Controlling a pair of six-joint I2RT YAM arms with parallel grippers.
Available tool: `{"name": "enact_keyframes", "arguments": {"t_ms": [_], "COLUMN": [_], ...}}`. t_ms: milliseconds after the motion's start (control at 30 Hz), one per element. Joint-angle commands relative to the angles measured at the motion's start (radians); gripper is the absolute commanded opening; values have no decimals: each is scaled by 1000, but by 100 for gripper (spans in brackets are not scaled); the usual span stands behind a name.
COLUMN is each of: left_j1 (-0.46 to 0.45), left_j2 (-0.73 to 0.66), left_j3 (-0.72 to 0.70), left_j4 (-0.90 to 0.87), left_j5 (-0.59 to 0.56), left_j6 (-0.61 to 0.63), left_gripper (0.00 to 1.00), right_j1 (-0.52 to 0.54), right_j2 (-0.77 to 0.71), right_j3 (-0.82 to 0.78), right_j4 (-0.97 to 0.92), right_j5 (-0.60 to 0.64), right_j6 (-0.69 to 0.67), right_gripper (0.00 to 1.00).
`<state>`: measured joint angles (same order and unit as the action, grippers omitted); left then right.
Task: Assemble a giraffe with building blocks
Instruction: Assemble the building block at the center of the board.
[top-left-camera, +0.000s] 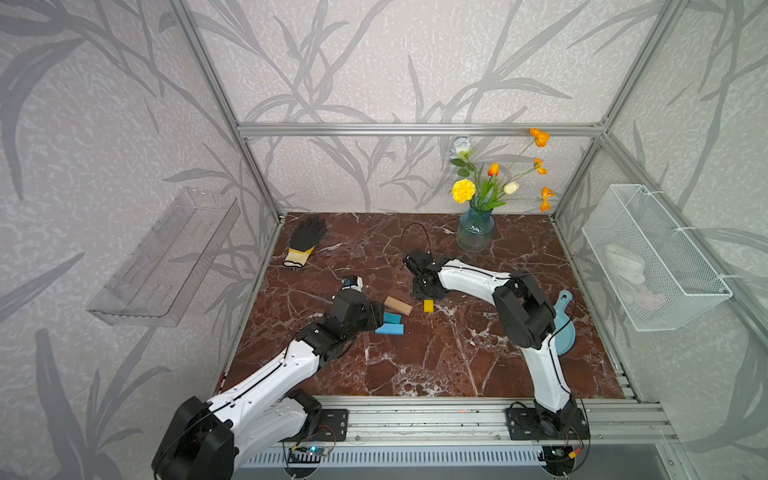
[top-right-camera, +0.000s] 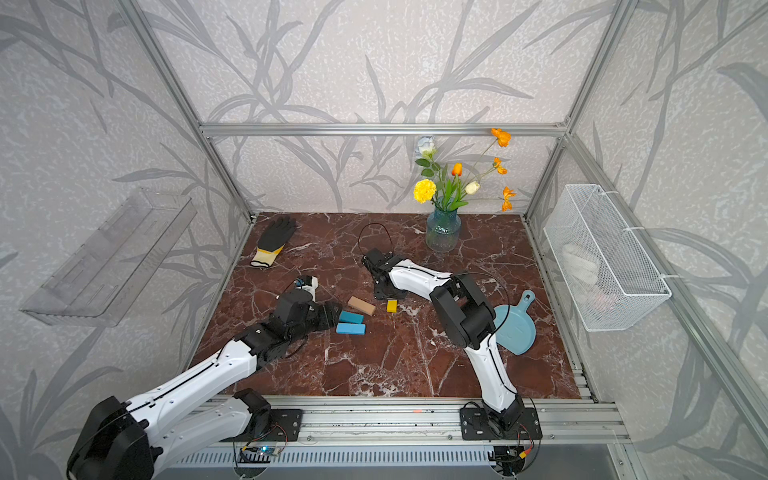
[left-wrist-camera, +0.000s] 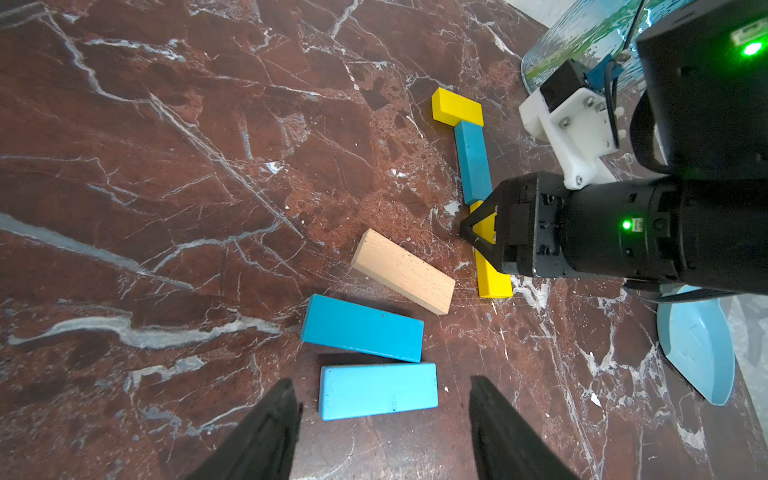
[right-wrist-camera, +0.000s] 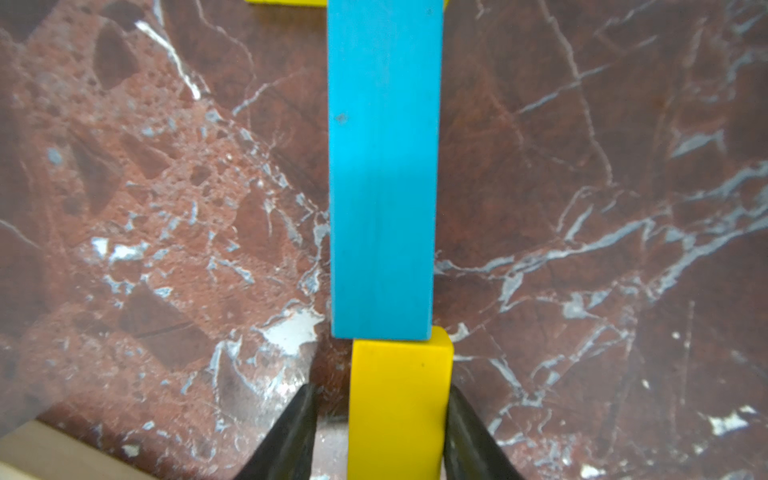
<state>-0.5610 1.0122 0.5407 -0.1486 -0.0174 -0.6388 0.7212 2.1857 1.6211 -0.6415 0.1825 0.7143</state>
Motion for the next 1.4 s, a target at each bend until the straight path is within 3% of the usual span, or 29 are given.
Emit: {"name": "enact_keyframes", "arguments": {"t_ms": [0,1167,1367], "left_j1": [3,4,3], "left_j2": [-4,-3,-1], "left_j3": [30,48,53], "left_j4": [-4,-15,-12], "left_j5": [5,4,5], "left_j6": [9,14,14], "left_gripper": [67,67,67], "right_j1": [1,13,14], "right_j2": [49,-57,-37], "right_j3": [-35,-46,-30], "right_j4": [10,-31,-23], "right_j5": [-72,116,66], "right_j6": [17,28,15], "right_gripper": [49,49,49]}}
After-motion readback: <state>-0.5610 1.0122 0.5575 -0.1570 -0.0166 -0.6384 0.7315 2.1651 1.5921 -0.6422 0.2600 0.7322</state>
